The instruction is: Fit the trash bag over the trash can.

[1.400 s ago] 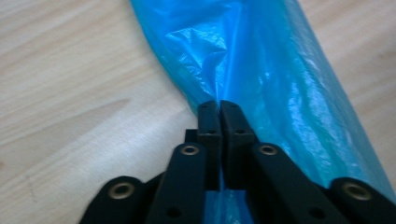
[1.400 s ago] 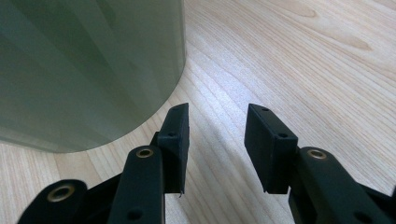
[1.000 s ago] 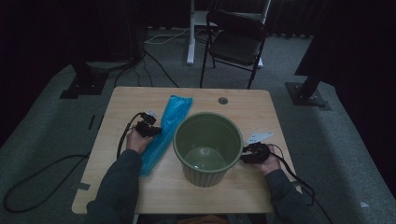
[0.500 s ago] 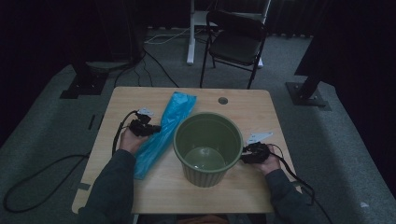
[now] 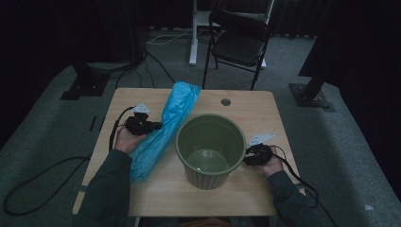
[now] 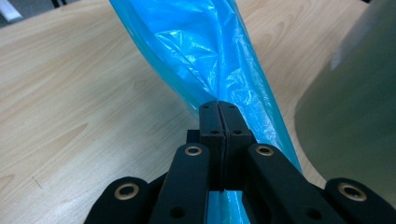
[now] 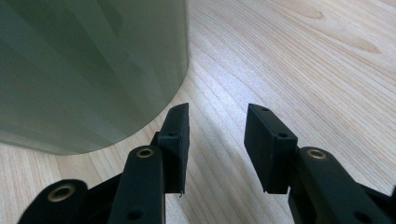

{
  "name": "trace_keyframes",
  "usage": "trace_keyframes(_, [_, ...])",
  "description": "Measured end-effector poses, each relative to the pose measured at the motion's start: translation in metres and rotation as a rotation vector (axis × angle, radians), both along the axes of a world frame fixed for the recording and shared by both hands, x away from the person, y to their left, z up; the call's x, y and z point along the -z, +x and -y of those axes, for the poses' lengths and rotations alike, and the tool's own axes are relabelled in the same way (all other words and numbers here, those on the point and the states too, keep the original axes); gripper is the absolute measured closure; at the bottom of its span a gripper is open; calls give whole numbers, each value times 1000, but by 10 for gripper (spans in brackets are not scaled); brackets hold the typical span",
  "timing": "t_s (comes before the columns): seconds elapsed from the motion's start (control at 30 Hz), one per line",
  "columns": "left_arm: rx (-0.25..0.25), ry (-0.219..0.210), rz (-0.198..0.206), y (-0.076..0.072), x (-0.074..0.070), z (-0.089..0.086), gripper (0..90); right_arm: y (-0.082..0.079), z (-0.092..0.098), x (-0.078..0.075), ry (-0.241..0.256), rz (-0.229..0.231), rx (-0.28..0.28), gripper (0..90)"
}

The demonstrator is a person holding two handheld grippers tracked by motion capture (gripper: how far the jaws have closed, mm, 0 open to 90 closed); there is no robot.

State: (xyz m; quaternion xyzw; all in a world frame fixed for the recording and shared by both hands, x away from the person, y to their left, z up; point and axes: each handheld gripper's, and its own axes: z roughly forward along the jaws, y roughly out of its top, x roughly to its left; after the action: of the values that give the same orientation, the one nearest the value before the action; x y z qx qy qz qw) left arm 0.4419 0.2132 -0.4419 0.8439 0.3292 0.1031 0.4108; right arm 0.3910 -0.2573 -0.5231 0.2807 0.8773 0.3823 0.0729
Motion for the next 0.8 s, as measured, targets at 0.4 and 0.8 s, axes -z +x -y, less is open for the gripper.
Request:
trace_keyframes(0.4, [43, -24, 40, -12, -20, -7, 894, 2, -3, 0, -1, -1, -6, 600])
trace_keyframes(0.8, [98, -55, 77, -25, -39, -18, 894, 4, -3, -1, 3, -1, -7, 601])
